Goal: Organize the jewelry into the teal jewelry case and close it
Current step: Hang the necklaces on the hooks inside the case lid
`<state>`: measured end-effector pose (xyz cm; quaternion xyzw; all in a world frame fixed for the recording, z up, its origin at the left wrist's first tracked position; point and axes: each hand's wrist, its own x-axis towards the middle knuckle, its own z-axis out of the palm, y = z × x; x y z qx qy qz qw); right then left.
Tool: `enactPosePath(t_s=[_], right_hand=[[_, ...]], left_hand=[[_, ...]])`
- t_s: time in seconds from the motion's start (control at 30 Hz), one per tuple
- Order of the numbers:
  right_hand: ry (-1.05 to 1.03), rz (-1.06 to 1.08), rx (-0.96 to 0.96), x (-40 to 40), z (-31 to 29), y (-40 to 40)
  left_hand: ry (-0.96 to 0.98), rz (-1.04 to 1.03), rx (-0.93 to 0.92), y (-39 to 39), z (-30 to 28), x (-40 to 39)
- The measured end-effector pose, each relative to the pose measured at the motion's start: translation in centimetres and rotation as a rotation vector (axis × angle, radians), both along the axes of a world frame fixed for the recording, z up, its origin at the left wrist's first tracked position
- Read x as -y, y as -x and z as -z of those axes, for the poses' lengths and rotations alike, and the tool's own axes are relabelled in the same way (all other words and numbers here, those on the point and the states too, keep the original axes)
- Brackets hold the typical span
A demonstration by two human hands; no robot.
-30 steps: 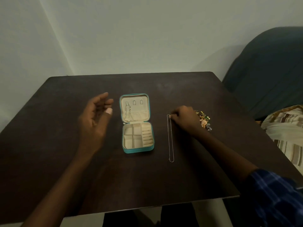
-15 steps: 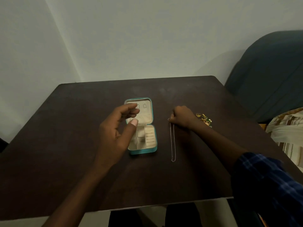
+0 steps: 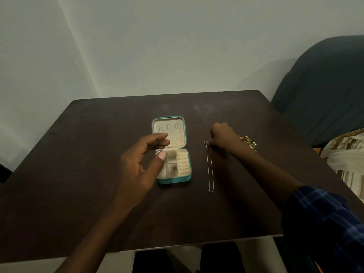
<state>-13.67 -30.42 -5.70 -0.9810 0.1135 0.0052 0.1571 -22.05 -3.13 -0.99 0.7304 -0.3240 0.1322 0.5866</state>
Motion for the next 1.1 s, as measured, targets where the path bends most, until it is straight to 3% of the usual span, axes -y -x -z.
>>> enactPosePath(t_s=[0.27, 0.47, 0.93, 1.1], right_hand=[[-0.035, -0.008, -0.118, -0.9, 0.1, -0.3], [-0.137, 0.052, -0.079, 0.2, -0.7, 0.3], [0.129, -0.041, -0.137, -1.8, -1.3, 0.1], [0.107, -0.078, -0.197, -1.4, -0.9, 0.3]], left_hand=[[-0.004, 0.008, -0.036, 0.4, 0.0, 0.2], [-0.002, -0.003, -0.016, 0.8, -0.1, -0.4], [0.027, 0.005, -0.07, 1.1, 0.6, 0.0], [0.023, 0.0, -0.086, 1.4, 0.8, 0.3]])
